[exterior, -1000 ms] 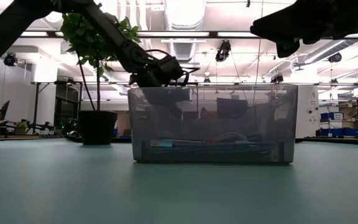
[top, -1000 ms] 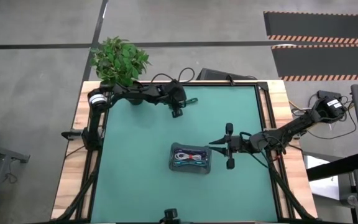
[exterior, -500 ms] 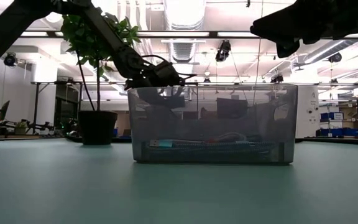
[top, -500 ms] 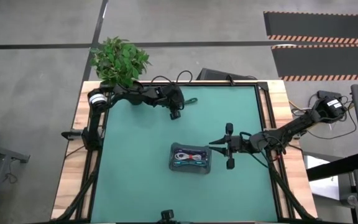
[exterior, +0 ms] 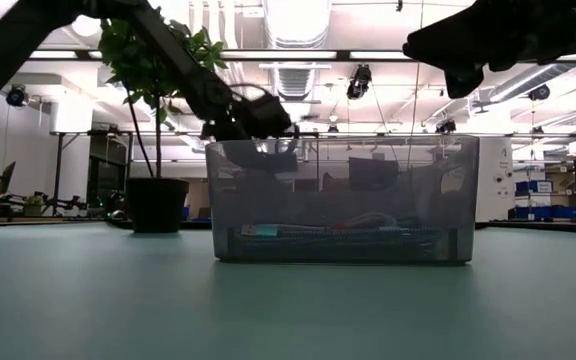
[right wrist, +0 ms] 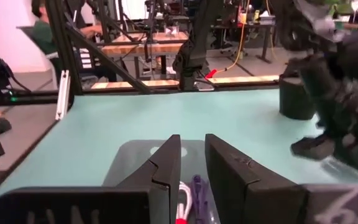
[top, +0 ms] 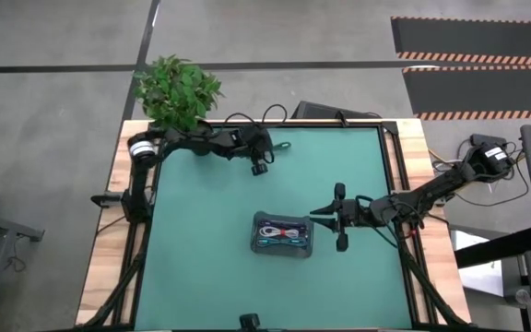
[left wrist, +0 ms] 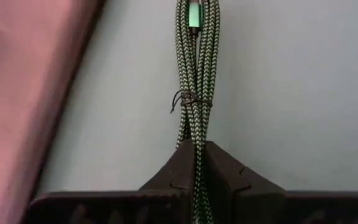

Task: Pick and place USB-C Cables
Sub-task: Put the black green charger cable into the black bin

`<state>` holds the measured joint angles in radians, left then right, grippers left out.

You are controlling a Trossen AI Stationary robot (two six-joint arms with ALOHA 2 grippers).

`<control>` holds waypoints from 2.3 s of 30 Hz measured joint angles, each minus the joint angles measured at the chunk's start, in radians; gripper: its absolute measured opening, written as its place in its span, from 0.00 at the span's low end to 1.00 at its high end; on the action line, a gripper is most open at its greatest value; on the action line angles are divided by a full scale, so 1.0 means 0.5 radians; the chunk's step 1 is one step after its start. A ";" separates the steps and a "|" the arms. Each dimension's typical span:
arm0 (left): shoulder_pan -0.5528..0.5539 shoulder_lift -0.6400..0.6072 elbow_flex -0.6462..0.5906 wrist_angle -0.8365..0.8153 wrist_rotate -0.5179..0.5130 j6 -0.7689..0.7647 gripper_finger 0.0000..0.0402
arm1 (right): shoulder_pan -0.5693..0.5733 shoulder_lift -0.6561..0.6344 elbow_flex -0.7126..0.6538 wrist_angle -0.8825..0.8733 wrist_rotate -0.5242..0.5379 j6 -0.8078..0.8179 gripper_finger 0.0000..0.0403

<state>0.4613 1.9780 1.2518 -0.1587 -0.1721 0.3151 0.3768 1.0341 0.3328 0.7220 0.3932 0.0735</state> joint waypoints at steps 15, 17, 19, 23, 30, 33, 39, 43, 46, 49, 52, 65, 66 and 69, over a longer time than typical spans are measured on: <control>-0.720 -0.891 -0.218 0.252 -0.047 -0.043 0.00 | 0.053 0.067 0.000 -0.004 0.001 0.041 0.16; -0.842 -0.986 -0.320 0.414 -0.047 -0.081 0.00 | 0.053 0.105 0.000 0.023 0.001 0.026 0.16; -0.961 -1.080 -0.429 0.608 -0.047 -0.111 0.00 | 0.053 0.157 0.000 0.099 0.001 0.005 0.16; -1.172 -1.188 -0.711 1.147 -0.046 -0.198 0.00 | 0.049 0.267 0.000 0.299 0.001 -0.149 0.16; -1.411 -1.110 -1.166 2.365 -0.142 -0.216 0.00 | 0.049 0.479 0.006 0.763 -0.020 -0.312 0.16; -1.452 -1.027 -1.273 2.652 -0.142 -0.217 0.00 | 0.048 0.556 0.031 0.967 -0.109 -0.386 0.16; -1.455 -0.914 -1.297 2.882 -0.139 -0.257 0.00 | 0.048 0.646 0.223 1.012 -0.138 -0.534 0.16; -1.473 -0.879 -1.297 2.931 -0.123 -0.264 0.01 | 0.048 0.656 0.343 0.922 -0.143 -0.540 0.16; -1.477 -0.864 -1.301 2.918 -0.121 -0.304 0.01 | 0.048 0.631 0.394 0.841 -0.142 -0.538 0.18; -1.482 -0.864 -1.303 2.919 -0.121 -0.306 0.01 | 0.047 0.592 0.442 0.737 -0.138 -0.513 0.23; -1.484 -0.864 -1.303 2.918 -0.121 -0.305 0.02 | 0.036 0.579 0.500 0.729 -0.056 -0.494 0.31; -1.490 -0.864 -1.308 2.899 -0.120 -0.369 0.02 | -0.019 0.613 0.603 0.616 -0.068 -0.412 0.55; -1.490 -0.864 -1.308 2.900 -0.120 -0.382 0.02 | -0.019 0.613 0.603 0.615 -0.070 -0.412 0.56; -1.490 -0.864 -1.308 2.900 -0.121 -0.426 0.02 | -0.019 0.615 0.603 0.617 -0.070 -0.421 0.56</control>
<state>-0.2836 1.5459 0.5980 1.2911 -0.2325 0.1021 0.3676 1.3415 0.6346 1.0306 0.3580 -0.1368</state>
